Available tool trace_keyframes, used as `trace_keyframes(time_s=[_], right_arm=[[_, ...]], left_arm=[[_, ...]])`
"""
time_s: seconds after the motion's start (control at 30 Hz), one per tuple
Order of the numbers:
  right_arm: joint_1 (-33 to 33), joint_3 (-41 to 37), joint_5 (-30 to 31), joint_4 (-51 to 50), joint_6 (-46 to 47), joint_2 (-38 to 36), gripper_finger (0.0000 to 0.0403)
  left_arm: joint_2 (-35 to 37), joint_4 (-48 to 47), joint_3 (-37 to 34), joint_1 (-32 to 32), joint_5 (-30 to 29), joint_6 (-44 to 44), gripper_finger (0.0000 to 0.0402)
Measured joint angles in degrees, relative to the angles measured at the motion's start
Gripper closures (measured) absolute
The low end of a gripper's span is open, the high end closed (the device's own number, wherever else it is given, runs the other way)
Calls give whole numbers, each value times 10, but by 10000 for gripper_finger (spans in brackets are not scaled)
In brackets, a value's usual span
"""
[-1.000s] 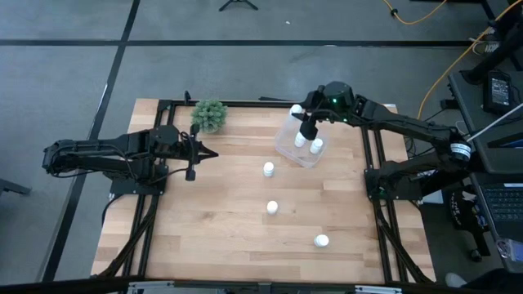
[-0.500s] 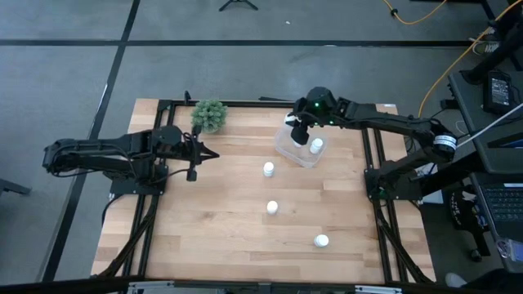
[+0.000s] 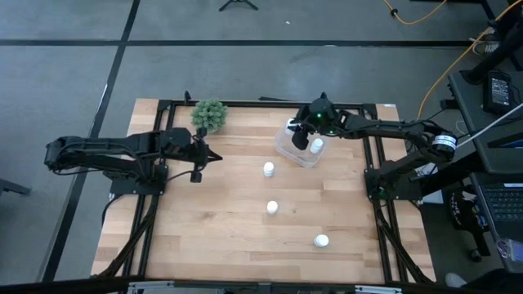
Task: Pick and place pill bottles into a basket
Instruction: Put the white pill bottle into the transparent bin
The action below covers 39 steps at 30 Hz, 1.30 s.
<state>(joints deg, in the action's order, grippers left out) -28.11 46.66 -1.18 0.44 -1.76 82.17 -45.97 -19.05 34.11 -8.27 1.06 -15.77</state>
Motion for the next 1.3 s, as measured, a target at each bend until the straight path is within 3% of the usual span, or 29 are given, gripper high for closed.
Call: trace_keyframes(time_s=[1.3], right_arm=[[-5, -12, 33, 60, -15, 117, 244]], left_arm=[[-12, 11, 0, 0, 0, 1, 395]])
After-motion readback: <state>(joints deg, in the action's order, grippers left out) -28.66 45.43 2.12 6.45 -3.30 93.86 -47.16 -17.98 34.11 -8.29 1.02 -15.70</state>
